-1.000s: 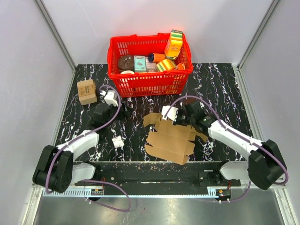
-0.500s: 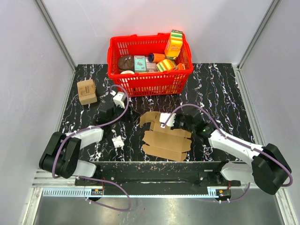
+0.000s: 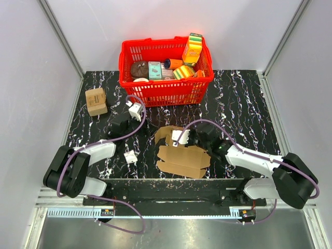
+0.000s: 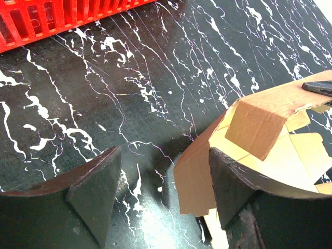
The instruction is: Fold the paper box
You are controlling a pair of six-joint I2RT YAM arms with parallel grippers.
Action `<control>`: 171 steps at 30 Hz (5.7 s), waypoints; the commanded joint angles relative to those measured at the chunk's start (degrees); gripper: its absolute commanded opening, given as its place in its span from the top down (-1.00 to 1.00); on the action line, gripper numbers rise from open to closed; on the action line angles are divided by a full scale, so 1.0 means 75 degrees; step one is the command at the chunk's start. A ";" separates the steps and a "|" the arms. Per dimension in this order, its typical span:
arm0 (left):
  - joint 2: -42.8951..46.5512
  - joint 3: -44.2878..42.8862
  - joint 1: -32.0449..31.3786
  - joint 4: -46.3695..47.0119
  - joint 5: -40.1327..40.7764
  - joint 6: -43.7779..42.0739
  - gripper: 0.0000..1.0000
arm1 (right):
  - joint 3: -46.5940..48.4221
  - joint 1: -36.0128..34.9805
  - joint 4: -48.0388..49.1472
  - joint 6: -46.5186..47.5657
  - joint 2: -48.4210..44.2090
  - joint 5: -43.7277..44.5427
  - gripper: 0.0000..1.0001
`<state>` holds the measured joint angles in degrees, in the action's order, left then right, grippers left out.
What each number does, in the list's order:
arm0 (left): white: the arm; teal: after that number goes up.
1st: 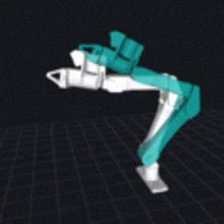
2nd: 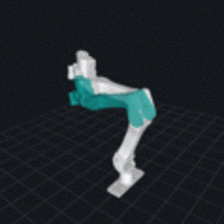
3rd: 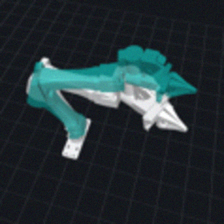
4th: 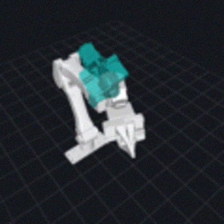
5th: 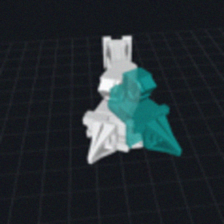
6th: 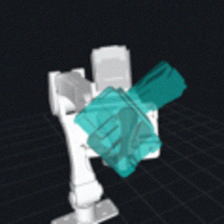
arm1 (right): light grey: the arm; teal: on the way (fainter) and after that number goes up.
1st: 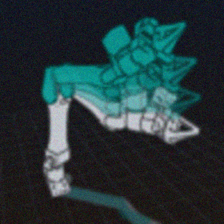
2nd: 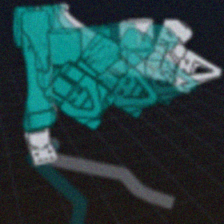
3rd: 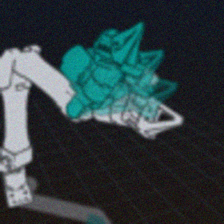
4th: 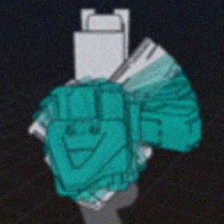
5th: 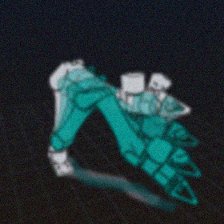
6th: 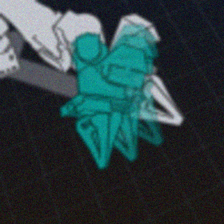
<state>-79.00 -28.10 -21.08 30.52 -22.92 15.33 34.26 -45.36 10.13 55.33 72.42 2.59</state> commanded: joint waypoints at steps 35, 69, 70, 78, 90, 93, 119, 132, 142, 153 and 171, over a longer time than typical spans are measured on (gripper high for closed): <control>-0.1267 0.0558 -0.0752 0.2597 -0.1596 -0.0544 -0.40 | -0.0021 -0.0432 -0.0073 0.0216 0.0070 0.0791 1.00; -0.2650 0.0852 -0.1127 0.5188 -0.1866 -0.0486 -0.78 | -0.0395 -0.1100 -0.0074 0.0122 0.0269 0.1857 1.00; -0.2696 0.0852 -0.1127 0.5246 -0.1866 -0.0486 -0.78 | -0.0431 -0.1204 0.0043 0.0181 0.0327 0.1974 1.00; -0.2838 0.0934 -0.1162 0.5469 -0.1738 -0.0486 -0.78 | -0.0958 -0.1756 0.1601 0.0486 0.0878 0.3088 0.99; -0.2966 0.0817 -0.1267 0.5247 -0.1702 -0.0580 -0.77 | -0.1123 -0.1955 0.2294 0.0568 0.0411 0.3346 0.99; -0.2967 0.0793 -0.1302 0.5095 -0.1632 -0.0603 -0.76 | -0.1135 -0.1990 0.2212 0.0591 0.0188 0.3323 0.99; -0.2814 0.1367 -0.1911 0.5399 0.0207 -0.0907 -0.73 | -0.1509 -0.3338 0.3289 0.0720 0.0831 0.4951 0.98; -0.2767 0.1952 -0.2814 0.6265 0.2059 -0.0897 -0.72 | -0.1673 -0.3807 0.4624 0.1118 0.1476 0.5783 0.98; -0.3083 0.2399 -0.2908 0.7977 0.2084 -0.0802 -0.70 | -0.1697 -0.3971 0.4720 0.0896 0.1594 0.5795 0.97; -0.3143 0.2328 -0.2908 0.8657 0.1462 -0.1001 -0.70 | -0.1673 -0.3994 0.4075 0.0345 0.1230 0.5596 0.98; -0.2380 0.2141 -0.2908 0.8657 0.1439 -0.1224 -0.70 | -0.1603 -0.4065 0.3723 -0.0077 0.1066 0.5502 0.97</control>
<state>-98.76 -10.90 -42.70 74.52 -10.52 7.33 21.58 -75.02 39.03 57.58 81.84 44.86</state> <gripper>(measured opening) 0.852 0.012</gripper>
